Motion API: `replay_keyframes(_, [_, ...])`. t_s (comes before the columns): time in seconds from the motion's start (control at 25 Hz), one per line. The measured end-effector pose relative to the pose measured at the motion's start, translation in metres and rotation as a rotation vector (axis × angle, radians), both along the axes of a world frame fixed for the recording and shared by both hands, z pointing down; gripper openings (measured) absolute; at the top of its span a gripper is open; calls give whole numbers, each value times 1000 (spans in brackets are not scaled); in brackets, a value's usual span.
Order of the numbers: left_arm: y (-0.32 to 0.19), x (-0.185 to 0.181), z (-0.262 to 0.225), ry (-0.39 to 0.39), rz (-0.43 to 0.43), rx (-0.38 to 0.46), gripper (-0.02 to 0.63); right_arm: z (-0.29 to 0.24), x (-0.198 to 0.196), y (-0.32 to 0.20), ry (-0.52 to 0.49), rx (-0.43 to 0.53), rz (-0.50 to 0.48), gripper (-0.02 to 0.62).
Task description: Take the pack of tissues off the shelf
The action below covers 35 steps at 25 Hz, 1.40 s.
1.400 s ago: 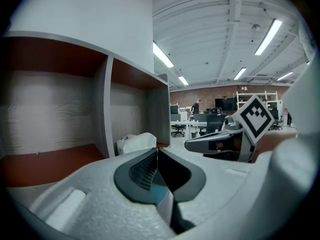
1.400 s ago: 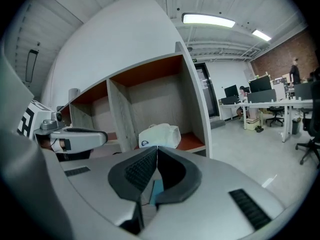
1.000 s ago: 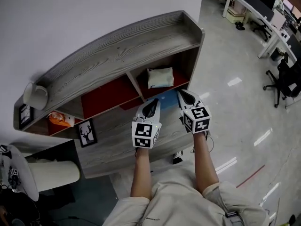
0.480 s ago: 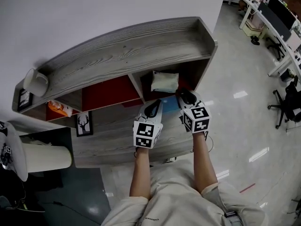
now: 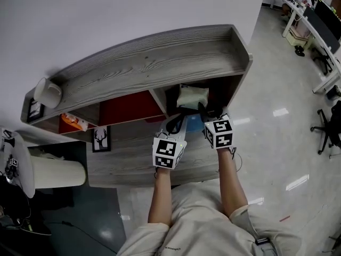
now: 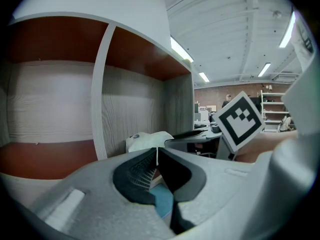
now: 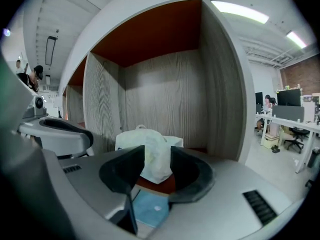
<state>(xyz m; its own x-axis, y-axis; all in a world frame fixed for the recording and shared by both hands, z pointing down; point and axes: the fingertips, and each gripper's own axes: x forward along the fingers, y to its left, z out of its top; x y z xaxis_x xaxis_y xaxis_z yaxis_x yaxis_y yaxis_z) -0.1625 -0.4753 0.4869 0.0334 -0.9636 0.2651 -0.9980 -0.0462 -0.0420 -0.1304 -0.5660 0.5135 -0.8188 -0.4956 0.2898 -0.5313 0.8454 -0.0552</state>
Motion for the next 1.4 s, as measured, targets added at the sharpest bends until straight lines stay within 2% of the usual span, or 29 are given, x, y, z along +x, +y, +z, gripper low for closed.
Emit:
replay_keyframes(0.12, [2, -3, 0, -3, -15, -3, 11, 1, 1, -4, 12, 11, 20, 108])
replay_keyframes(0.24, [5, -5, 1, 0, -27, -3, 12, 2, 3, -5, 8, 11, 32, 88])
replay_keyframes(0.32, [7, -7, 1, 21, -39, 3, 11, 2, 5, -4, 6, 15, 32, 49])
replay_keyframes(0.44, [13, -11, 3, 66, -66, 16, 11, 3, 5, 0, 12, 26, 15, 28])
replay_keyframes(0.76, [37, -25, 13, 95, -135, 5, 12, -1, 5, 4, -4, 39, 16, 21])
replay_keyframes(0.92, [54, -36, 21, 140, -178, 19, 11, -3, 5, 13, -24, 44, 12, 21])
replay_keyframes(1.24, [86, -46, 18, 130, -198, 10, 11, -15, 9, 34, -47, 51, 33, 21])
replay_keyframes(1.4, [106, -57, 18, 116, -250, -7, 11, -20, 13, 49, -52, 67, 56, 21])
